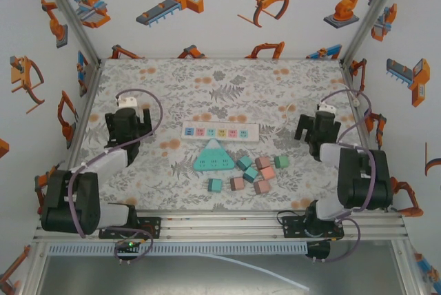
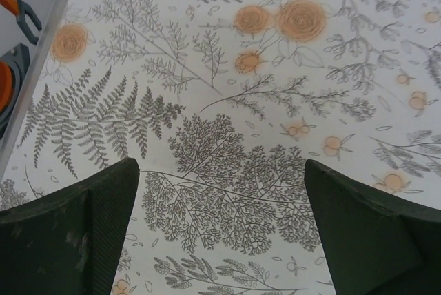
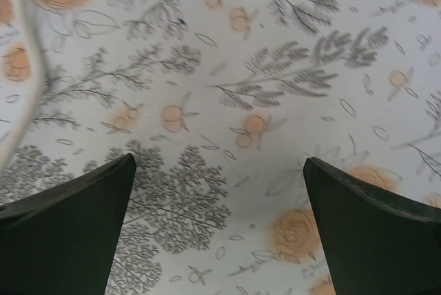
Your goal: Pull the plug off the socket
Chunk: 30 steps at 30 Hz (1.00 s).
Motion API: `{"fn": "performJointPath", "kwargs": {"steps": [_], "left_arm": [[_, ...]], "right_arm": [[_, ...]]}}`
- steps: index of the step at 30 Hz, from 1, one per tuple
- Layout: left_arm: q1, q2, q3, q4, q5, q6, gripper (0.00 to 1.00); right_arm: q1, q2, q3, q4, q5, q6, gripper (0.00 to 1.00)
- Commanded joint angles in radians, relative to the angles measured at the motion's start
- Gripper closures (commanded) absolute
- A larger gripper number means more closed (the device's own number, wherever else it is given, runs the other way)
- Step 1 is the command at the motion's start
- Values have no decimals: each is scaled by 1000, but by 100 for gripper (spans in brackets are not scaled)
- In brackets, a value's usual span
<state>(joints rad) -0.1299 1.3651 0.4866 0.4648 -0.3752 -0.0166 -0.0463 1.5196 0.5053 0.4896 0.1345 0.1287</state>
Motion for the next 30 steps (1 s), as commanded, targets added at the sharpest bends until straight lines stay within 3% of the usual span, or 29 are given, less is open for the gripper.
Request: {"fn": "performJointPath", "kwargs": {"steps": [1,4,6,8,10,11,30], "left_arm": [[29,62,-21,178,65,-19,3],[66,157,-50,323,113,-43,3],[92,134,-64,299,169,-62,3],[108,189,-120,475,231,-52,3],[109,164,-109,404,293,-30,3],[108,168,-99,395,309,-22,3],[101,174,-77,360,291,-19,3]], "right_arm": [[2,-13,-35,205,-70,-42,0],[-5,25,-152,444,-121,-49,0],[-6,31,-140,433,-86,-34,0],[-6,26,-124,398,-85,-38,0],[-6,25,-123,392,-84,-38,6],[-7,25,-124,392,-83,-40,2],[-1,25,-118,382,-79,-44,1]]}}
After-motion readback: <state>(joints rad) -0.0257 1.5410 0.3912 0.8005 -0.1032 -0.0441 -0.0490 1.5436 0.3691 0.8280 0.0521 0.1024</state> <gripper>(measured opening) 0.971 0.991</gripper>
